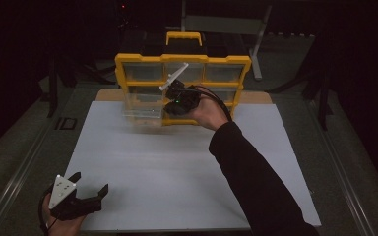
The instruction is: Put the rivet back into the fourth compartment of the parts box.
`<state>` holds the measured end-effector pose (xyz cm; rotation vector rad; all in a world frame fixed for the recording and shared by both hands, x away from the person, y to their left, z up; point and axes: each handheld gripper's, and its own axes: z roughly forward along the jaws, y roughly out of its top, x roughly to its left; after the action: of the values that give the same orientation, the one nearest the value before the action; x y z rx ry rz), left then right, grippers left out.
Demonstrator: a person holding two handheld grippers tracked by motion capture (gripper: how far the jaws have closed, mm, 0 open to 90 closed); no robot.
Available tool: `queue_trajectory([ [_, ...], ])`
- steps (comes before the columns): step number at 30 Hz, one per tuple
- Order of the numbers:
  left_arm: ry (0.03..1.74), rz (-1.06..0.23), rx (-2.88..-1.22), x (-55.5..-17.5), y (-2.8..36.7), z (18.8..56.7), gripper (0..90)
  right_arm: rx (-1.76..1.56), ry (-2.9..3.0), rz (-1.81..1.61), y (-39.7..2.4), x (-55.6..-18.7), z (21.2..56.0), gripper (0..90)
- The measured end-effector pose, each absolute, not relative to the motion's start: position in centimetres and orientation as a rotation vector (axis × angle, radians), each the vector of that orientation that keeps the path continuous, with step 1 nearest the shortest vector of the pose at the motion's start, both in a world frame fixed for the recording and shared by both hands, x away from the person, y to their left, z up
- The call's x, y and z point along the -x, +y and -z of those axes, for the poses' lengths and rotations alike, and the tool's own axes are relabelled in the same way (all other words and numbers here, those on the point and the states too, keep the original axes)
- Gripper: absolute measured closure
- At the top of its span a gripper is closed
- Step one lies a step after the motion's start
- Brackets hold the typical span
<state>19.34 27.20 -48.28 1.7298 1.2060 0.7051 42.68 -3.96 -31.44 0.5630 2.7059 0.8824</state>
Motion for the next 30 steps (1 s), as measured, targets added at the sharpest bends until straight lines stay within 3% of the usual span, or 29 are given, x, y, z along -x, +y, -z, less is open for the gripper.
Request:
queue_trajectory([
  [30,1.204,-0.71,-1.722,-19.3,27.3,48.2,0.8,-0.69,2.511,-1.14,-1.7,-43.3,31.3,82.7],
])
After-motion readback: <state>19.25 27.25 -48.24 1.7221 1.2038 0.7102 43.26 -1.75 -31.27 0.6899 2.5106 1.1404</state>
